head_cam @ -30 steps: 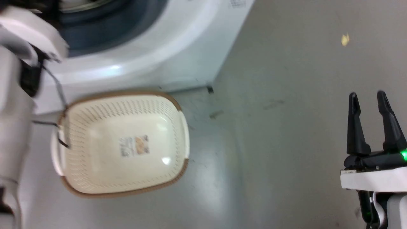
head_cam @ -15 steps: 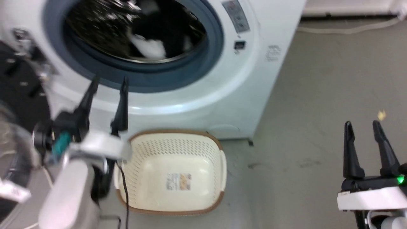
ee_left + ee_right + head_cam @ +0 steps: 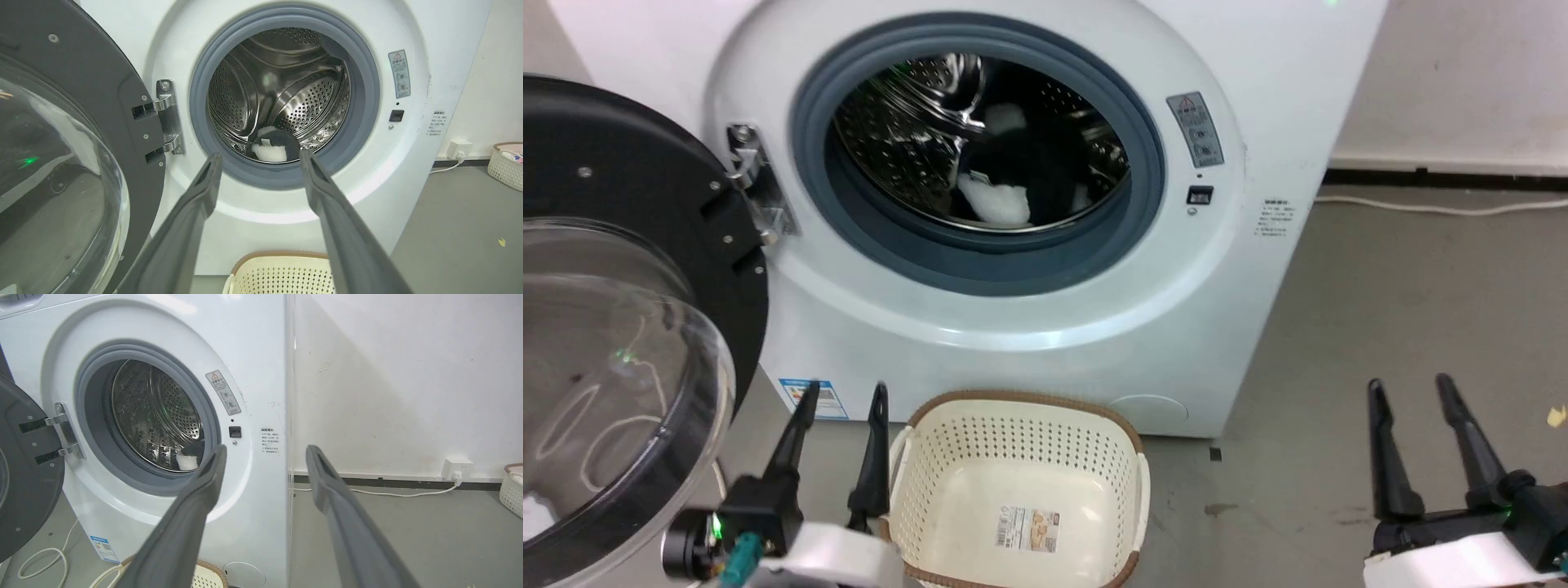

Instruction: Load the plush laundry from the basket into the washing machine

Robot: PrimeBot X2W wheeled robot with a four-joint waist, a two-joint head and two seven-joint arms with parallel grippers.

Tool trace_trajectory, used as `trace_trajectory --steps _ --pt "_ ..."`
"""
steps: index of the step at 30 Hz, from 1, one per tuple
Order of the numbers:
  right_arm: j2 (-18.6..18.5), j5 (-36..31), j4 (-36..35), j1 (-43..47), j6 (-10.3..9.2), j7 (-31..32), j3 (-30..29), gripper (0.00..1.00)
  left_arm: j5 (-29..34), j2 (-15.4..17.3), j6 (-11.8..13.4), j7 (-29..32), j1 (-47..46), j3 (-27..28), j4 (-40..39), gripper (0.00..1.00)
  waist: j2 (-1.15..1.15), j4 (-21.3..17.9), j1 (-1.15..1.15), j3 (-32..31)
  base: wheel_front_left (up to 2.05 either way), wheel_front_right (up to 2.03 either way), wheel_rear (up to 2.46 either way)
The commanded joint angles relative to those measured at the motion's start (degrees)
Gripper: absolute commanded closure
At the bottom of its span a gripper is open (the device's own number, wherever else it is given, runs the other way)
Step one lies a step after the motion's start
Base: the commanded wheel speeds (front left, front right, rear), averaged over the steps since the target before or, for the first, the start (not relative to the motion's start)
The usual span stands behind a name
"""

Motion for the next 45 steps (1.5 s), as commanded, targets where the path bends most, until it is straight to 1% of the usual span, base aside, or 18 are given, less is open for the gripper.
trace_trajectory --steps 1,4,7,19,20,45 --pt "-0.01 -0.25 -0.09 0.94 -0.04 -0.25 0.36 0.00 0.83 -0.54 -0.18 -0.29 1.47 0.30 -0.28 0.00 0.00 0.29 0.00 -0.52 0.00 0.00 0.00" --pt "-0.01 -0.26 -0.02 1.42 -0.04 -0.25 0.48 0.00 1.92 -1.80 -0.55 -0.29 3.42 0.98 -0.82 0.00 0.00 0.43 0.00 -0.90 0.00 0.00 0.00" --pt "-0.01 -0.15 0.02 1.71 -0.04 -0.25 0.41 0.00 2.83 -2.54 -1.49 -0.29 4.32 1.61 -0.79 0.00 0.00 0.55 0.00 -1.02 0.00 0.00 0.00" --pt "-0.01 0.68 0.44 2.22 -0.04 -0.25 0.53 0.00 5.07 -4.40 -4.81 -0.29 4.69 3.43 0.21 0.00 0.00 0.95 0.00 -0.90 0.00 0.00 0.00" --pt "0.00 0.52 0.21 1.19 0.01 0.01 0.56 1.00 4.66 -4.22 -4.59 0.05 4.11 3.29 0.08 1.00 0.00 0.95 0.00 -0.90 0.00 0.00 0.00" --pt "0.00 -0.88 0.60 0.57 0.00 2.73 1.26 1.00 6.19 -4.69 -4.07 2.76 3.93 4.05 -0.71 1.00 0.00 0.67 0.01 -0.97 0.00 0.00 0.00"
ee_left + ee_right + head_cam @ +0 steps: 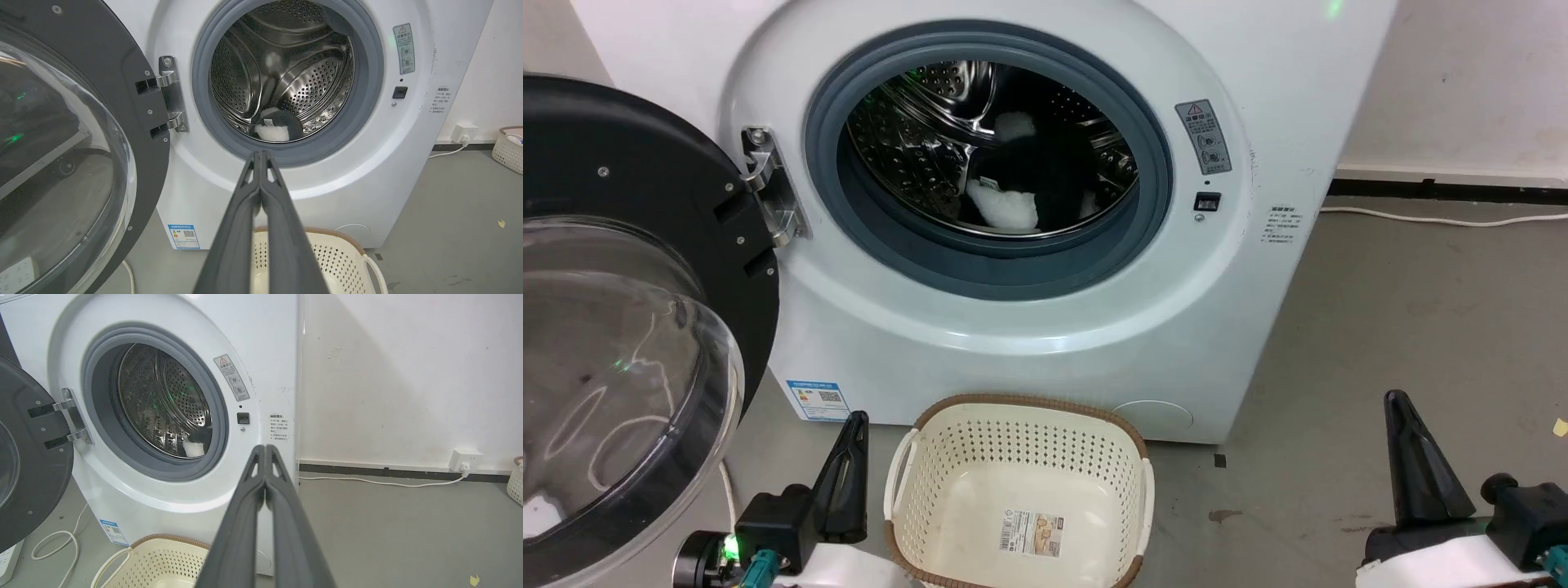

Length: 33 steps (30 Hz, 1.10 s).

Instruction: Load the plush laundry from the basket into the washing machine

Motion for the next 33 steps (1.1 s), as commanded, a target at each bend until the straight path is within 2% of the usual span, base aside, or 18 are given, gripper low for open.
trace_trajectory --steps 1,33 --pt "0.00 -0.61 0.26 -0.45 -0.01 0.34 0.16 1.00 0.45 -0.09 0.22 0.40 -0.18 0.29 -0.42 1.00 0.00 -0.02 0.00 -0.01 0.00 0.00 0.00" --pt "-0.01 -2.49 0.78 -1.25 -0.02 3.99 1.08 1.00 2.53 -0.69 0.91 4.03 -0.43 1.45 -1.48 1.00 0.00 -0.41 -0.01 -0.09 0.00 0.00 0.00"
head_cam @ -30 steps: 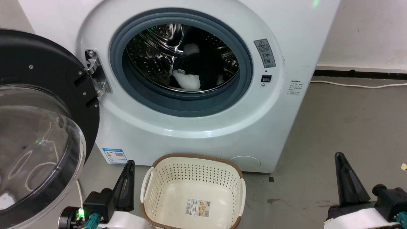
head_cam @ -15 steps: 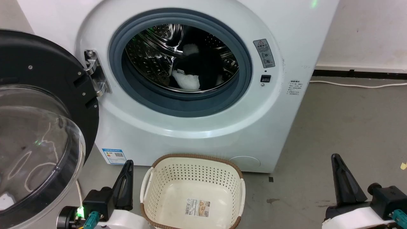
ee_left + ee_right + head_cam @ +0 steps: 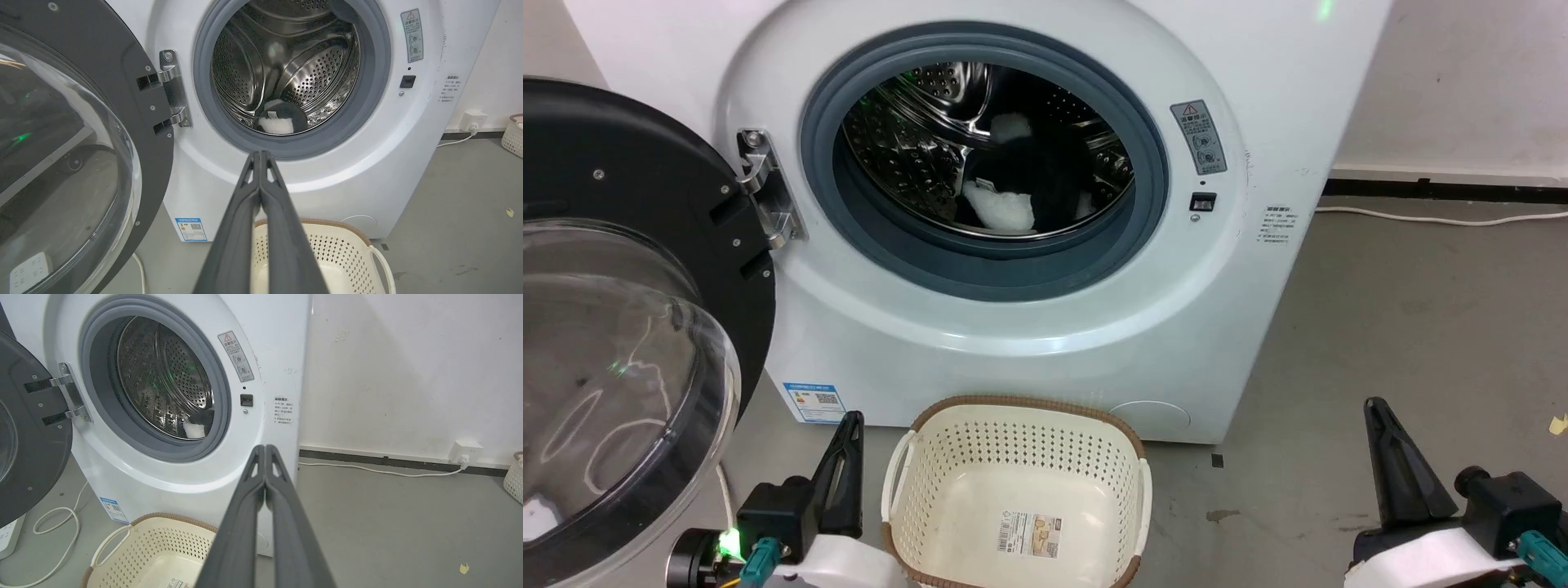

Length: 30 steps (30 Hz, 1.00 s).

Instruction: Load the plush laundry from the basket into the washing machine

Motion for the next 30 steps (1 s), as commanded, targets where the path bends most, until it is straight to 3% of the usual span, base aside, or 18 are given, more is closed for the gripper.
trace_trajectory --steps 1,30 --pt "-0.01 -0.34 0.28 -0.98 -0.01 0.33 0.15 1.00 0.47 -0.19 0.17 0.44 -0.41 0.25 -0.47 1.00 0.00 -0.01 0.00 0.00 0.00 0.00 0.00" --pt "-0.01 -2.17 0.79 -1.75 -0.03 3.86 1.04 1.00 2.48 -0.78 0.83 3.96 -0.65 1.37 -1.49 1.00 0.00 -0.39 0.00 -0.09 0.00 0.00 0.00"
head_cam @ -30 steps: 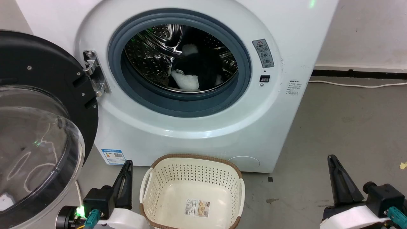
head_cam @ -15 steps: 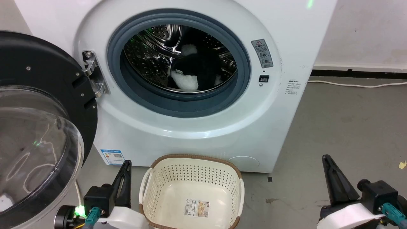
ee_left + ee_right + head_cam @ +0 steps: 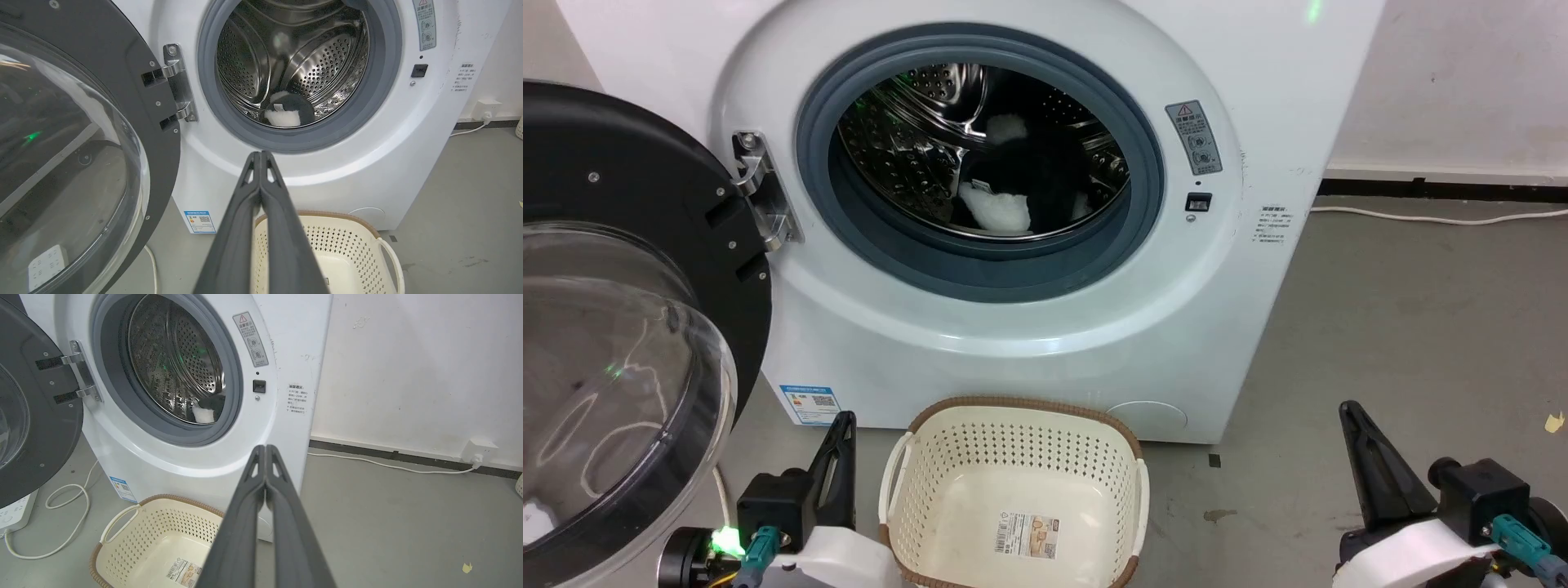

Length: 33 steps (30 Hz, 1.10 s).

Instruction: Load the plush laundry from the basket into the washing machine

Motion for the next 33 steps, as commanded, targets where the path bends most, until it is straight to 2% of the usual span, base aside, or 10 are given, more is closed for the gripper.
trace_trajectory --steps 1,33 --pt "-0.01 -0.59 0.21 -0.78 -0.04 0.32 0.20 1.00 0.53 -0.35 0.31 0.45 -0.62 0.18 -0.37 1.00 0.00 -0.02 0.00 0.00 0.00 0.00 0.00" --pt "-0.01 -2.66 0.78 -1.65 -0.05 4.33 1.20 1.00 2.82 -1.01 1.06 4.43 -0.89 1.46 -1.54 1.00 0.00 -0.44 0.00 -0.10 0.00 0.00 0.00"
